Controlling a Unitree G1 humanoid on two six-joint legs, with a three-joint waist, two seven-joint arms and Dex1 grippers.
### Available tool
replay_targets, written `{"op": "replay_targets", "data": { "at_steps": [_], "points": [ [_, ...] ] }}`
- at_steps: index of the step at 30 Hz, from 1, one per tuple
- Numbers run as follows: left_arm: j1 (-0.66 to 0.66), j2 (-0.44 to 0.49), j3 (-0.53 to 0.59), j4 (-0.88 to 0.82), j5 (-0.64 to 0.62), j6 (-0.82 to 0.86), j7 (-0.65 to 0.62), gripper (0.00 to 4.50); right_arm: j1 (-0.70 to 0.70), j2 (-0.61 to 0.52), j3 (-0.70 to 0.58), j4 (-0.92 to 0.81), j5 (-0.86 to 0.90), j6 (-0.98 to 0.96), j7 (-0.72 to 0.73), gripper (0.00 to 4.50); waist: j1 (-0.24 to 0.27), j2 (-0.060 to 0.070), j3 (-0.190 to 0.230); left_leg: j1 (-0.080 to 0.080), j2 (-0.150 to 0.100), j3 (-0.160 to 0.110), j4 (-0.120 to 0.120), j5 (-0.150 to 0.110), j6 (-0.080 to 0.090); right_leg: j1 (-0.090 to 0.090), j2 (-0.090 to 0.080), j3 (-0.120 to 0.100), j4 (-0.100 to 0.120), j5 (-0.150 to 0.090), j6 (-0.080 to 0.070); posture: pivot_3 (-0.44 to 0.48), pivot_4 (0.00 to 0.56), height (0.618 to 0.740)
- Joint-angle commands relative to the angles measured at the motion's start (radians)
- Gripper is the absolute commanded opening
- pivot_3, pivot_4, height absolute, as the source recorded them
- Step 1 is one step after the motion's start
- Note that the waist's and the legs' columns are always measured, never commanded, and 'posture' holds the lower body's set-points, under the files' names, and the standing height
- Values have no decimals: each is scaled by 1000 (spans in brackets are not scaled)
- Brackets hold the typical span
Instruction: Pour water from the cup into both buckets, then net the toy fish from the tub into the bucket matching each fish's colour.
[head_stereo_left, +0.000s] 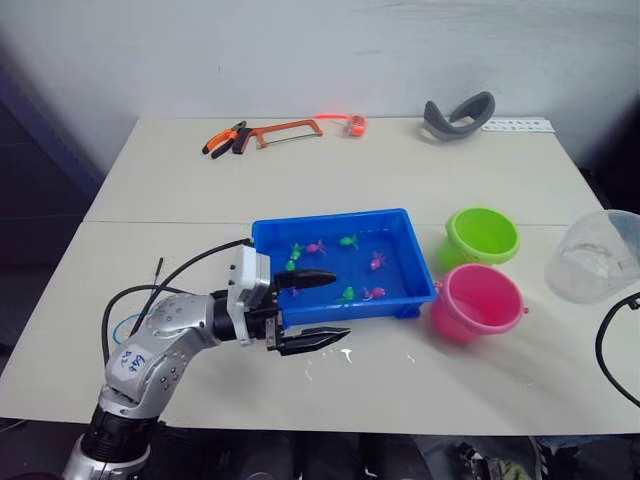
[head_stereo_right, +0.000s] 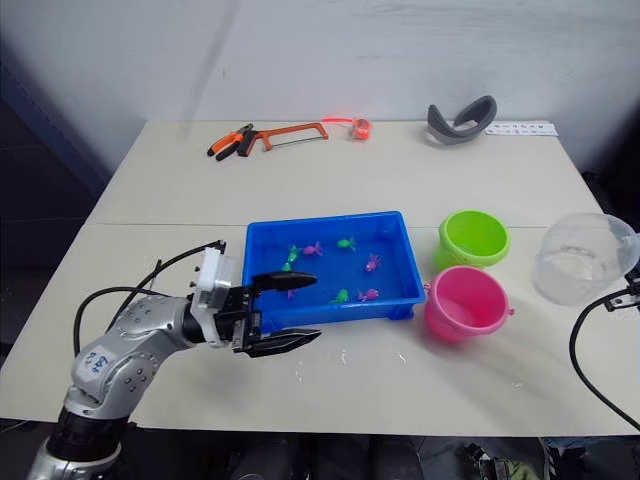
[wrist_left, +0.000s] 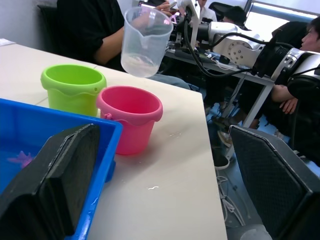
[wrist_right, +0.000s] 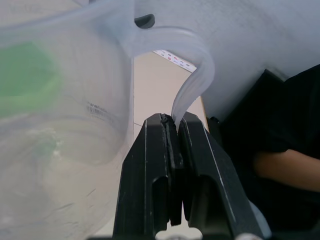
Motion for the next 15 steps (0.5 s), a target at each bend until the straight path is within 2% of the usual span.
{"op": "replay_targets", "data": {
  "at_steps": [1,6,15],
  "points": [
    [-11,-17,-16,2,0,-12,-6,4500,4,-17,-63,-95,-35,25,-70,63,0,0,0,0,0,0,0,0,0,0,0,0,0,0,0,0,150,740],
    [-20,-39,-54,48,41,-56,-37,4500,65,-13,-44,-189,-120,-24,-72,63,0,0,0,0,0,0,0,0,0,0,1,0,0,0,0,0,150,740],
    [-21,-68,-72,71,69,-92,-38,4500,134,4,-6,-221,-282,-188,-99,63,0,-1,0,0,1,0,0,0,0,0,8,2,-1,0,0,0,150,740]
  ]
}}
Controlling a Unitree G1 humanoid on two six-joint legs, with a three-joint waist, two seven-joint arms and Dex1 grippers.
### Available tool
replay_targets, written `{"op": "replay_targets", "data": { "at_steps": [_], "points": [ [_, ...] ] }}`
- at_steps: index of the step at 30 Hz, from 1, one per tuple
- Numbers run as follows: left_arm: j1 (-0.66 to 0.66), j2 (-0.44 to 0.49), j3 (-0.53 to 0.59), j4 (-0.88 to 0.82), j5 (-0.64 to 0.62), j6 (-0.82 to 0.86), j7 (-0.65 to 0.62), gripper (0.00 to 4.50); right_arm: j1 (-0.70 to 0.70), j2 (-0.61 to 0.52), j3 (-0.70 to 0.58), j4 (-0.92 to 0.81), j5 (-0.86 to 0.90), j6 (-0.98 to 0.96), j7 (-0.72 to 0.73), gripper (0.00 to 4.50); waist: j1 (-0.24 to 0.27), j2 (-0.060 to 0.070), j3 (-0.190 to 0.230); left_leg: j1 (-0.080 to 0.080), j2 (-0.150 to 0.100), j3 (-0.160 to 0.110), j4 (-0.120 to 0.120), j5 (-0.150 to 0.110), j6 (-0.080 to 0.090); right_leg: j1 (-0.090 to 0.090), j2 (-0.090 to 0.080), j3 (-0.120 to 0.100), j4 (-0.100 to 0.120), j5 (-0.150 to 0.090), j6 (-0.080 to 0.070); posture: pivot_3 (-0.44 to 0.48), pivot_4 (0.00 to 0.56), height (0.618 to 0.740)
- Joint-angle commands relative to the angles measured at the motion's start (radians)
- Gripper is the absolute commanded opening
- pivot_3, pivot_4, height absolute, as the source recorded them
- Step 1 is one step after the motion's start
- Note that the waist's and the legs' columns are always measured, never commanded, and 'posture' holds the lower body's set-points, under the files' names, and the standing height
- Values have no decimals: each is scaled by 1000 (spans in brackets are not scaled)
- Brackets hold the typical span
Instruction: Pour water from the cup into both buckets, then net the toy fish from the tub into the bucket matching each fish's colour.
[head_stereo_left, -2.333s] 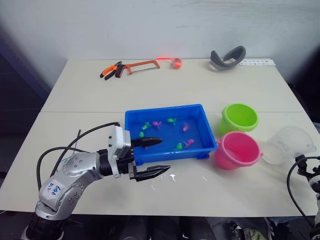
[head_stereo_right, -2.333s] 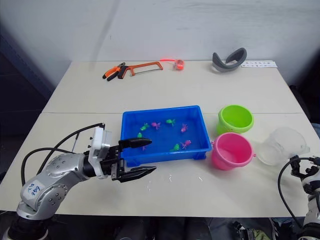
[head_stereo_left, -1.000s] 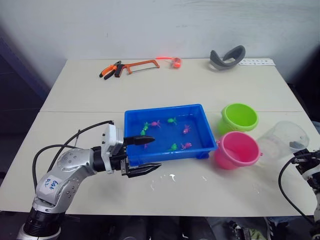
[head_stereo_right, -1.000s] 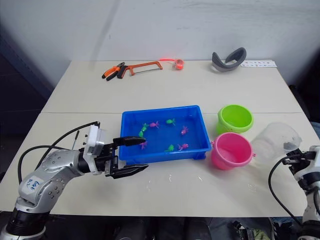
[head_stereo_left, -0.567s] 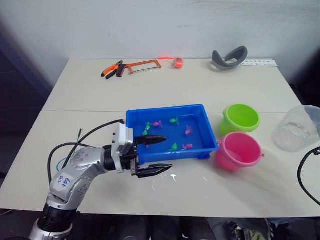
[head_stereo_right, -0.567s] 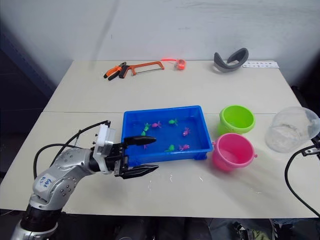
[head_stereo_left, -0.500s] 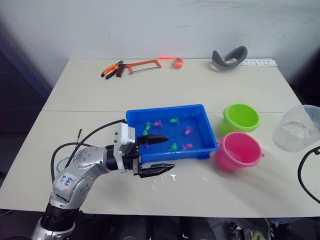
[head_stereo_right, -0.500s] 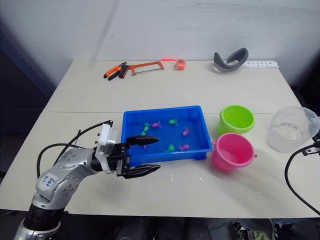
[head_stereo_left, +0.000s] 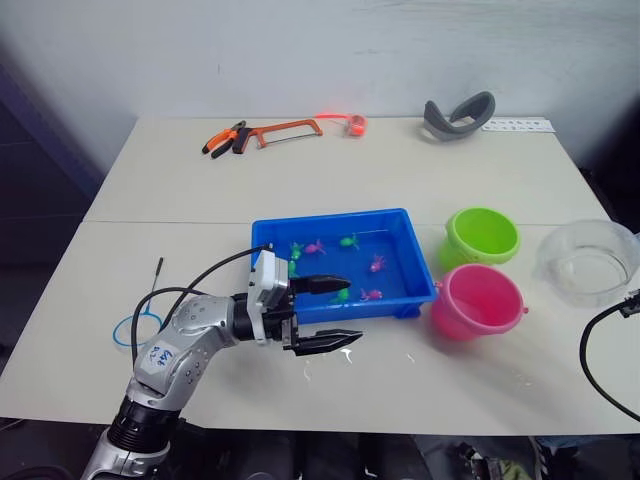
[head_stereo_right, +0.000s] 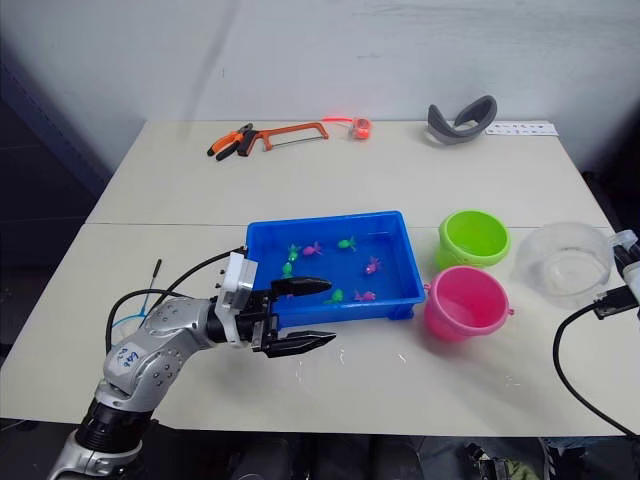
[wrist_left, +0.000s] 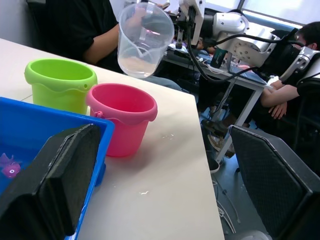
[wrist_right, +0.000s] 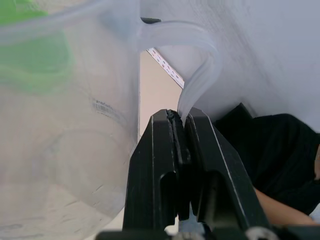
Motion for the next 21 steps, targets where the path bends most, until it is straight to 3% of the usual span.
{"op": "replay_targets", "data": {
  "at_steps": [1,21],
  "points": [
    [6,-4,-10,-24,13,-24,-7,4500,3,1,-2,-26,-56,-87,-29,63,-1,0,0,0,0,0,0,0,0,0,0,0,0,0,0,0,150,740],
    [8,8,-13,-13,34,-42,-18,4500,-69,-71,54,118,-336,-301,-205,63,-2,0,0,0,0,0,0,0,-1,0,1,1,0,0,0,0,150,740]
  ]
}}
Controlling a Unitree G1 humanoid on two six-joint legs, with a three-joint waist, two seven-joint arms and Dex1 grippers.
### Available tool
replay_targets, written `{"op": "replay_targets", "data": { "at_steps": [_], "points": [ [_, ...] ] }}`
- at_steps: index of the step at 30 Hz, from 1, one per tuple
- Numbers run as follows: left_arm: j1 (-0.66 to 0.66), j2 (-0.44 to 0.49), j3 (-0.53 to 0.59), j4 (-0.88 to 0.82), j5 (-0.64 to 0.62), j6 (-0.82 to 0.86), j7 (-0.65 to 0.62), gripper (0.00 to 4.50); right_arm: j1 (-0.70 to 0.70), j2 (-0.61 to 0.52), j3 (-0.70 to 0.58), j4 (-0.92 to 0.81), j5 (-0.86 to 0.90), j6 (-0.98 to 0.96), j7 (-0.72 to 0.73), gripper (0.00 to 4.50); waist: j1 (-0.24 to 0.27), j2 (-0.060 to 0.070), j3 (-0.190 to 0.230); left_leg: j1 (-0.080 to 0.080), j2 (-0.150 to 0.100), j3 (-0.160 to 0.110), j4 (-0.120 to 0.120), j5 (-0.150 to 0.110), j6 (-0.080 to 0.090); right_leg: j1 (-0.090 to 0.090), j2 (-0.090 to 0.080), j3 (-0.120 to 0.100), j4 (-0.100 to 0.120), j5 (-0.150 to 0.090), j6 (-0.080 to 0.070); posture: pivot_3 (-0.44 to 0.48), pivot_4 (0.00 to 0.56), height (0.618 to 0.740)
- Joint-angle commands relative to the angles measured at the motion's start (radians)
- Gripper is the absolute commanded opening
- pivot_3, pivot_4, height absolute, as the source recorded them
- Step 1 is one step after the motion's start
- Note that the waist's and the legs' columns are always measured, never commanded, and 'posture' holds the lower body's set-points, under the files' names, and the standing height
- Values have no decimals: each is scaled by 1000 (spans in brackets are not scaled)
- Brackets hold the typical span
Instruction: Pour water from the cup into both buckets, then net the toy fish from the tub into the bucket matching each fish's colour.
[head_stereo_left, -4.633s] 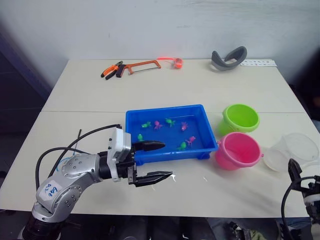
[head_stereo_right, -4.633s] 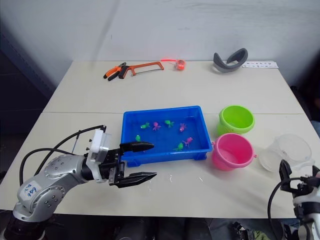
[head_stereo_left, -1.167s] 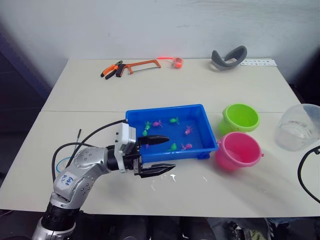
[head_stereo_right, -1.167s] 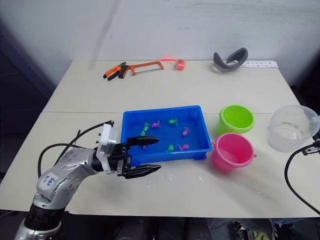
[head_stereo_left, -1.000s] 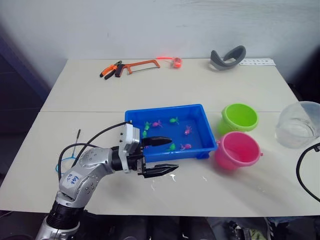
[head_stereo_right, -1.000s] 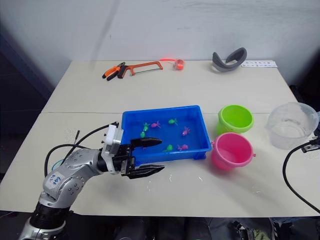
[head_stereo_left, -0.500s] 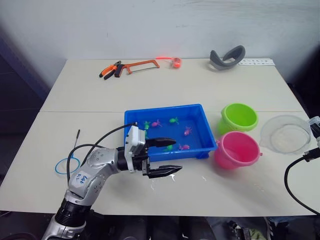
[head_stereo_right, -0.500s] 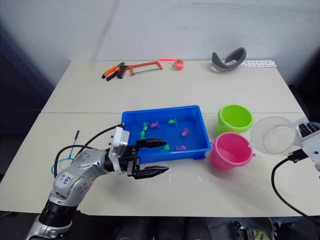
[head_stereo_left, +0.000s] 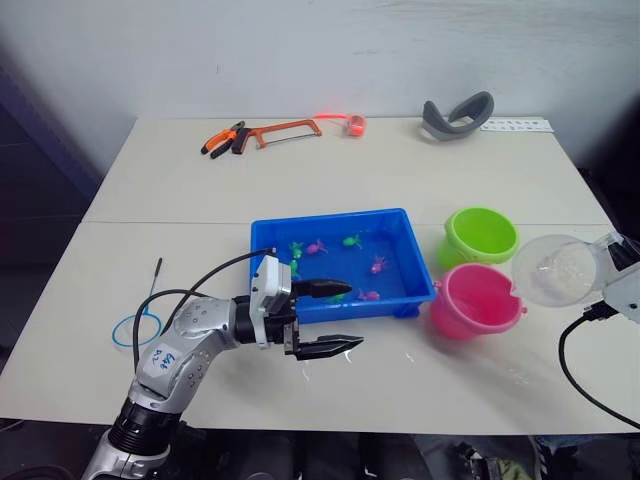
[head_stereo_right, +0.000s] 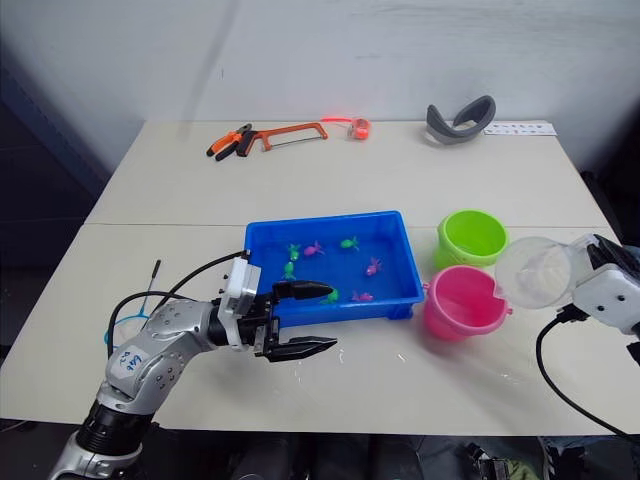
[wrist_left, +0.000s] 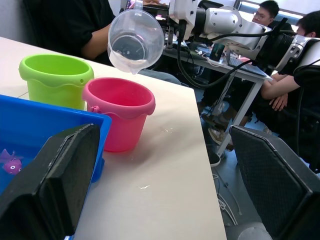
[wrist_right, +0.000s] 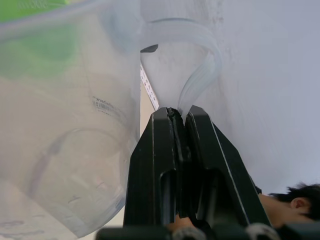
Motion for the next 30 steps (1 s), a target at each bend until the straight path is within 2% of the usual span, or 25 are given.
{"op": "replay_targets", "data": {
  "at_steps": [1,12,30],
  "points": [
    [-2,-5,5,-14,4,-22,-6,4500,-15,-31,-27,-5,-25,-38,-47,63,0,0,0,0,0,0,0,0,0,0,0,0,0,0,0,0,150,740],
    [-38,-43,24,-14,-12,-16,18,4500,-16,-67,-24,11,-103,-111,-114,63,0,0,0,0,0,0,0,0,0,0,0,0,0,0,0,0,150,740],
    [-35,-50,14,2,6,-38,20,4500,-40,-115,-17,8,-238,-191,-207,63,-1,0,0,0,0,0,0,1,-1,0,1,0,0,0,0,0,150,740]
  ]
}}
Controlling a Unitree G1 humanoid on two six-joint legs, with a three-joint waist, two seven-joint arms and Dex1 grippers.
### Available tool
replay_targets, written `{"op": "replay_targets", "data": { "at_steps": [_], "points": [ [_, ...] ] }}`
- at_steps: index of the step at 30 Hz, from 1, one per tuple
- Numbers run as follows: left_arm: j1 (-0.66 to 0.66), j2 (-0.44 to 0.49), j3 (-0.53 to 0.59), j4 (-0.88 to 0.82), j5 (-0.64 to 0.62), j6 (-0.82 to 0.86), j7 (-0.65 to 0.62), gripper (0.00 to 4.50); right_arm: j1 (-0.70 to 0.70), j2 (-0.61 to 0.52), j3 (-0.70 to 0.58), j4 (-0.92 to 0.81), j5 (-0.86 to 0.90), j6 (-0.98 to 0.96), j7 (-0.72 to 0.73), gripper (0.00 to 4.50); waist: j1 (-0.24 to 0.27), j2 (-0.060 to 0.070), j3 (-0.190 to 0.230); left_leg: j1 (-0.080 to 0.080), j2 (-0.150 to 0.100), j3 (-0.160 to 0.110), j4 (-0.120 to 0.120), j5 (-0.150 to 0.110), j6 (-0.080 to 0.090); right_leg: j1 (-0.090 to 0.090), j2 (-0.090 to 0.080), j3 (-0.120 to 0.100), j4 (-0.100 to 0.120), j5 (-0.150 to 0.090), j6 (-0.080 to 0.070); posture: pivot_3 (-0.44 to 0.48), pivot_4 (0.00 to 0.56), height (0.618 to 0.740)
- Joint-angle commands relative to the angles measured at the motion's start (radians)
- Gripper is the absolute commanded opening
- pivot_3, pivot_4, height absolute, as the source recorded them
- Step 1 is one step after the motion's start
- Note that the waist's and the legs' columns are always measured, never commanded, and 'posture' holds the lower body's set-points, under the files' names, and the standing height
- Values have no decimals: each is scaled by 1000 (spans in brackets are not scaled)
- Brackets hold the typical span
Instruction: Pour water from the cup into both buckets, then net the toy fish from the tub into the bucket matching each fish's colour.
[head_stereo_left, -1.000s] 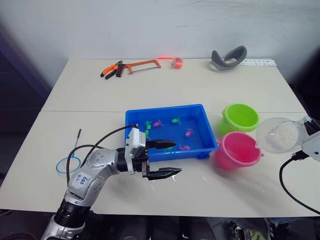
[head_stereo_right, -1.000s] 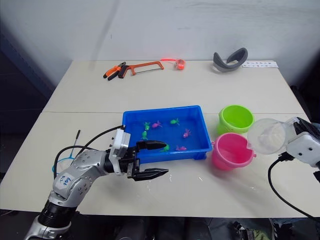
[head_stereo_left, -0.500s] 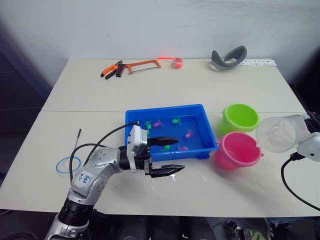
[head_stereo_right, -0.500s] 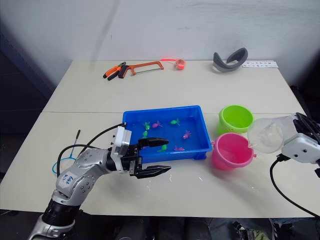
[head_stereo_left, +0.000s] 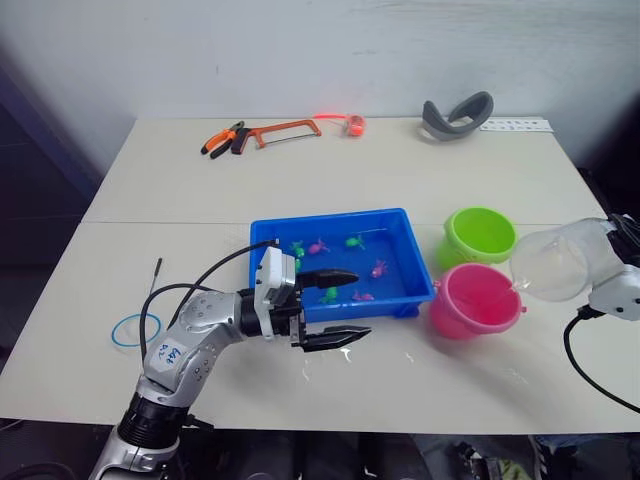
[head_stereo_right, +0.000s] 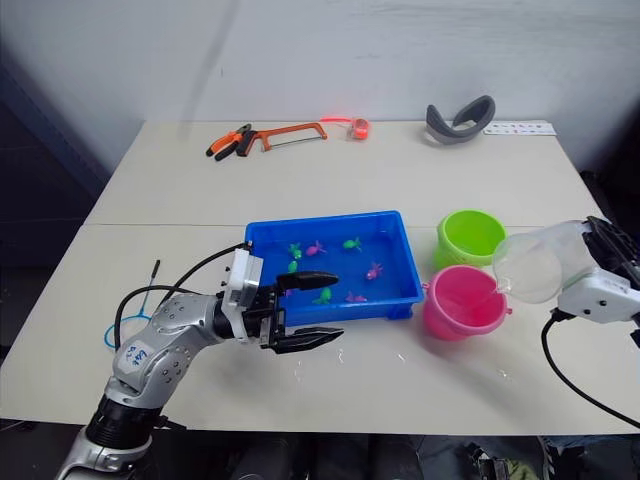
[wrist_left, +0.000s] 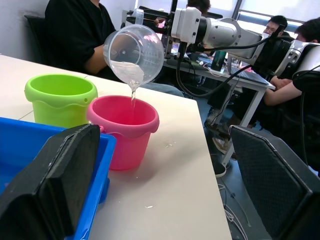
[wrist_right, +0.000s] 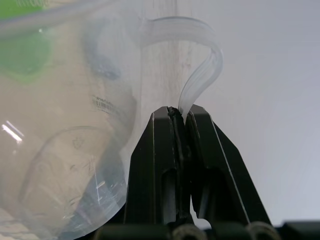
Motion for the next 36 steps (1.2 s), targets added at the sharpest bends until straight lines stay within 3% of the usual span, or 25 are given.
{"op": "replay_targets", "data": {
  "at_steps": [1,10,21,25,36],
  "points": [
    [2,-7,11,-2,7,-28,2,4500,-19,-36,-19,-22,-16,-21,-38,63,0,0,0,0,0,0,0,0,0,0,0,0,0,0,0,0,150,740],
    [1,-5,12,12,12,-42,-2,4500,-28,-23,-4,-18,20,-7,-31,63,0,0,0,0,0,0,0,0,0,0,0,0,0,0,0,0,150,740],
    [15,13,28,17,19,-61,-4,4500,-26,79,8,-8,368,138,129,63,-1,0,0,0,0,0,0,0,0,0,0,0,1,0,0,0,150,740],
    [21,18,36,20,20,-70,-2,4500,-54,140,-35,-33,593,314,192,63,0,0,0,0,0,0,0,0,0,0,0,0,2,0,0,0,150,740],
    [4,-11,46,19,21,-70,35,4500,-216,109,-26,10,772,621,246,63,-1,0,0,0,0,-1,1,0,1,0,-1,0,2,0,0,0,150,740]
  ]
}}
